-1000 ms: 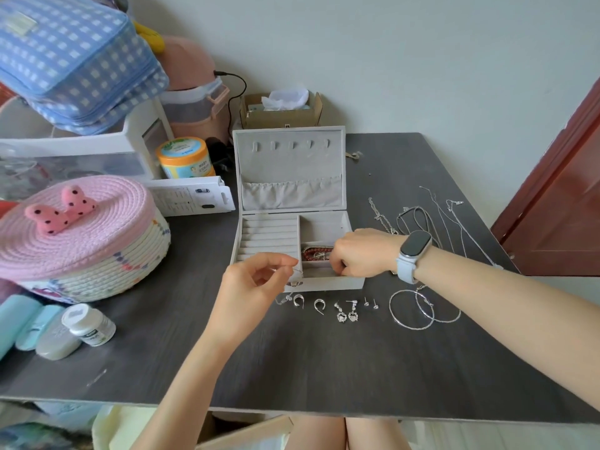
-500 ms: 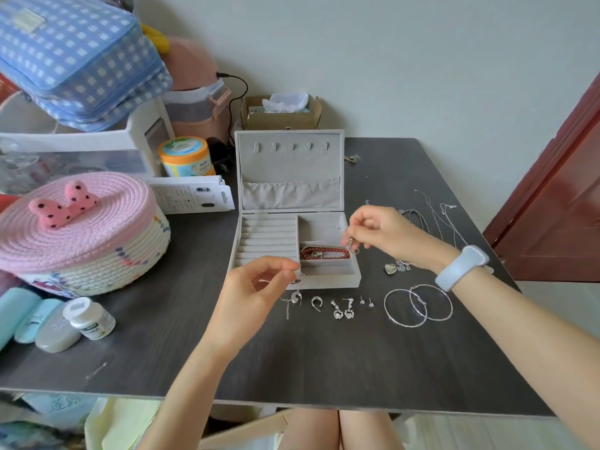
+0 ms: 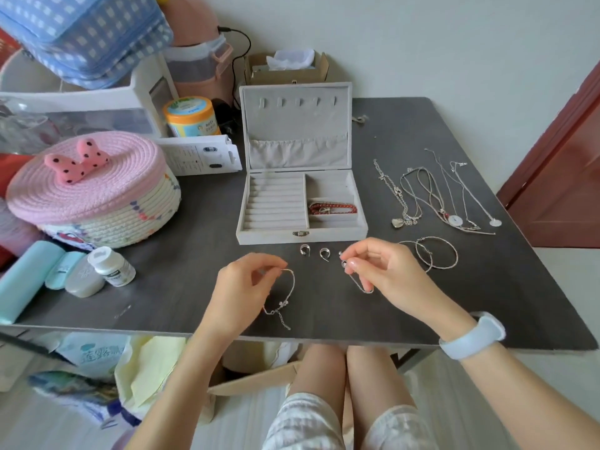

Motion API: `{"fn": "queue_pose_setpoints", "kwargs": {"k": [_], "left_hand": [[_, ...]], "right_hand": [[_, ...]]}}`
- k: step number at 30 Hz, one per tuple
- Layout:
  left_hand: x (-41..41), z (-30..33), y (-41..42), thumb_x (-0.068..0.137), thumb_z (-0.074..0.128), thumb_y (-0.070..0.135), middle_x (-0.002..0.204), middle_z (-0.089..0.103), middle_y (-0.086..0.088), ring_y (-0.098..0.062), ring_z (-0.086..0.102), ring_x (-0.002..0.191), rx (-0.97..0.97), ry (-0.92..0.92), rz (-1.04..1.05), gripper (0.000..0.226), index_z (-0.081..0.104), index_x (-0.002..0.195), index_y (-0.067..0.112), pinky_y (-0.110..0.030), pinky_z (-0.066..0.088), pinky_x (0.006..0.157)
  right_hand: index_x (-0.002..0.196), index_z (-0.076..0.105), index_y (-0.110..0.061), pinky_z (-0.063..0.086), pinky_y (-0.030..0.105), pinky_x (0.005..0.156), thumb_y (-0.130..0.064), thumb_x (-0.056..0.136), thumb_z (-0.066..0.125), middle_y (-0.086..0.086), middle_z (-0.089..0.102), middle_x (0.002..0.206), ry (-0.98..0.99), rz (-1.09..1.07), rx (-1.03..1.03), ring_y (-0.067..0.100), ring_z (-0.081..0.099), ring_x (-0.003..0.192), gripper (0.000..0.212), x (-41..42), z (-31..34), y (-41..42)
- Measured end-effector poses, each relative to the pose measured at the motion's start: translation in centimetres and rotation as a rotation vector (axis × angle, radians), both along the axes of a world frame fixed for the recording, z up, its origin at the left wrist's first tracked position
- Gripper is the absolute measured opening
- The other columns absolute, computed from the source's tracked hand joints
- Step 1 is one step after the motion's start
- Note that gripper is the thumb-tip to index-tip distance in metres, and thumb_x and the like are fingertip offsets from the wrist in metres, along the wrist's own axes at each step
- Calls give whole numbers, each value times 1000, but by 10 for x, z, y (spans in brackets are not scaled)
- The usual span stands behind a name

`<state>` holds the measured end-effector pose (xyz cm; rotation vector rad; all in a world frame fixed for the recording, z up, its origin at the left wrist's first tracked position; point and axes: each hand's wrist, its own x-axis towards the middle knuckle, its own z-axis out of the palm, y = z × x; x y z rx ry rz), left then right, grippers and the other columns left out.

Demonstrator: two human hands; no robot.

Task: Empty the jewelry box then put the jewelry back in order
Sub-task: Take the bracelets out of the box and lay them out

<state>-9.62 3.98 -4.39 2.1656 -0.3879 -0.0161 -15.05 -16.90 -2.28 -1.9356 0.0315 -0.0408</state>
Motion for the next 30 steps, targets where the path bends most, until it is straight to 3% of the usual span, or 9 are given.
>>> {"fn": "queue_pose_setpoints", "kwargs": {"k": [3,7,11,15,17,20,22,27,30], "left_hand": [[11,-14,22,84,63,9,85,67,8,2,56,65,135,-98,102,12,72,87,15,1,35,67],[30,-18,50,83,64,8,89,68,-1,-14,55,72,237,-164,189,13,73,90,14,-19,38,73],[42,-16,69,83,63,5,100,65,-9,-29,57,89,294,-189,260,17,72,97,12,-38,45,81],[28,-15,66,84,62,7,103,65,-10,-34,56,96,360,-300,281,19,70,100,11,-42,42,81],[16,-20,58,87,53,22,107,67,-9,-34,60,100,419,-346,180,24,70,100,10,-42,45,81],[0,-35,50,94,24,49,126,59,-12,-33,54,118,672,-299,2,62,61,116,6,-51,43,93],[-3,-39,54,94,8,54,133,54,-9,-32,49,124,792,-269,-31,73,55,125,7,-52,38,98],[4,-38,74,86,-10,63,150,24,9,-21,15,142,745,-253,-123,79,31,142,26,-39,9,113],[2,-33,72,88,17,59,148,28,8,-14,12,141,517,-241,-51,67,36,140,21,-36,7,115]], "right_hand": [[80,61,-22,43,26,63,-3,89,52,-3,62,71,38,13,6,-1,48,45,23,0,-7,14],[86,63,-16,38,11,52,-5,89,52,-2,62,74,45,49,-14,-3,47,45,16,10,-10,31],[86,62,-16,38,4,50,-5,89,52,-1,63,75,45,88,-4,-7,53,53,15,21,-13,46],[81,61,-26,37,5,49,-8,89,52,-4,64,74,30,68,-5,-4,54,58,22,31,-22,55],[80,60,-29,37,6,49,-9,89,53,-7,63,73,16,35,-10,-2,53,58,23,33,-28,57],[83,61,-25,37,6,50,-8,89,53,-8,63,73,-11,10,9,-3,53,57,20,32,-31,56],[83,61,-24,37,6,49,-6,89,53,-6,62,74,-22,14,35,-5,53,54,20,31,-31,56],[86,61,-16,37,5,49,-4,90,51,-2,64,75,-20,12,78,-5,52,48,17,29,-27,55],[88,61,-13,37,8,46,-3,90,50,-1,65,76,-15,13,100,-3,51,43,15,28,-23,55]]}}
